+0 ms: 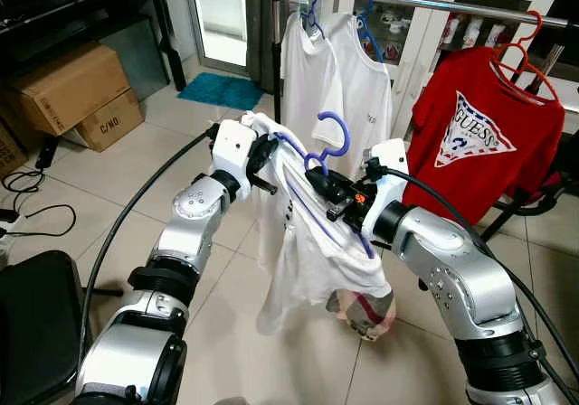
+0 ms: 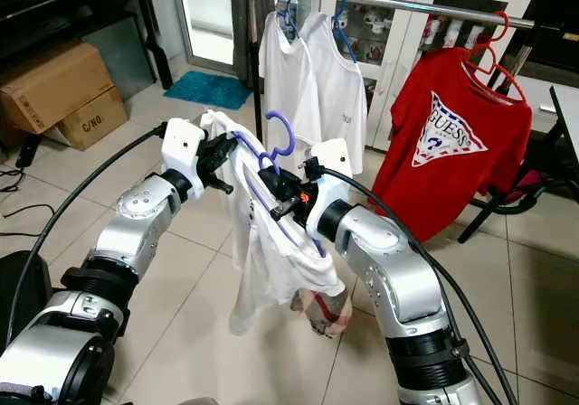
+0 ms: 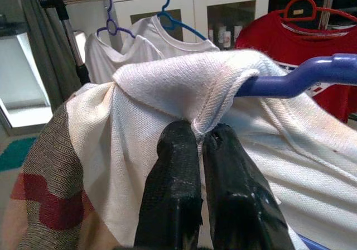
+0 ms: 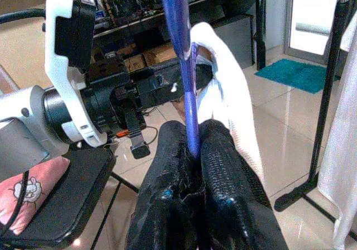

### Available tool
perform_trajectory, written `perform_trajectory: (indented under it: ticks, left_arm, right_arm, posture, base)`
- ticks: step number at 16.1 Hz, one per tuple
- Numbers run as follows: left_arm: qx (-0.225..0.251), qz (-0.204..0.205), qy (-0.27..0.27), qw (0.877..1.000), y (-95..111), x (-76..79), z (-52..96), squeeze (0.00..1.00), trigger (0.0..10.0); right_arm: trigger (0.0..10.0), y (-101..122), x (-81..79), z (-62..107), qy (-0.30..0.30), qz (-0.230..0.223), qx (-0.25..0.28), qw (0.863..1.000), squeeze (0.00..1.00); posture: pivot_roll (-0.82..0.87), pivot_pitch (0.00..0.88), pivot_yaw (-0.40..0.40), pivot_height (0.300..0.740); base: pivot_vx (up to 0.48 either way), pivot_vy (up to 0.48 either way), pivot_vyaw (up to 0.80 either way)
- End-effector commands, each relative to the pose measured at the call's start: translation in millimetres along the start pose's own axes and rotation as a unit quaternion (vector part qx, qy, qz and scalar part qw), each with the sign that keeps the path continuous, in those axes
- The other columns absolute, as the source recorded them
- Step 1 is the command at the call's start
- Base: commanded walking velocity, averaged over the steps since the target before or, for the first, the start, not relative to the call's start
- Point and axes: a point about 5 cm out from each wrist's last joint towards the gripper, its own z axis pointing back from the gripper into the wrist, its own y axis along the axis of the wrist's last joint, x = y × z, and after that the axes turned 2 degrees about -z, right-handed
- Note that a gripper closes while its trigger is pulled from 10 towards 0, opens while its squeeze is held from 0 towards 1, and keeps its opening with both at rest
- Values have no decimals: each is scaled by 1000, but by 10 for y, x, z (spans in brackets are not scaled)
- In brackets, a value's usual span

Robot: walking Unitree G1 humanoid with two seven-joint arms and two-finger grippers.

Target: Hang hanger

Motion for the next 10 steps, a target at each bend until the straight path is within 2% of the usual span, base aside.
perform_trajectory:
  ticks: [1, 4, 7, 10]
  left_arm:
    - [13, -3, 3, 1000, 86, -18, -39, 0, 0]
    - [20, -21, -9, 1000, 137, 6, -5, 0, 0]
    - [19, -27, -10, 999, 140, 41, 96, 0, 0]
    - [6, -30, 11, 999, 112, -18, 121, 0, 0]
  right_arm:
    - [10000, 107, -15, -9, 6, 9, 19, 1000, 0]
    - [10000, 28, 47, -18, -22, 19, -11, 1000, 0]
    - [10000, -124, 252, 9, -96, 22, -70, 993, 0]
    - [10000, -172, 240, 17, -91, 27, -89, 991, 0]
  posture:
    - [-57, 0, 44, 740]
    - [-57, 0, 44, 740]
    - [-46, 0, 39, 740]
    - [-44, 0, 31, 740]
  base:
    - [0, 0, 0]
    - [0, 0, 0]
    - [0, 0, 0]
    - [0, 0, 0]
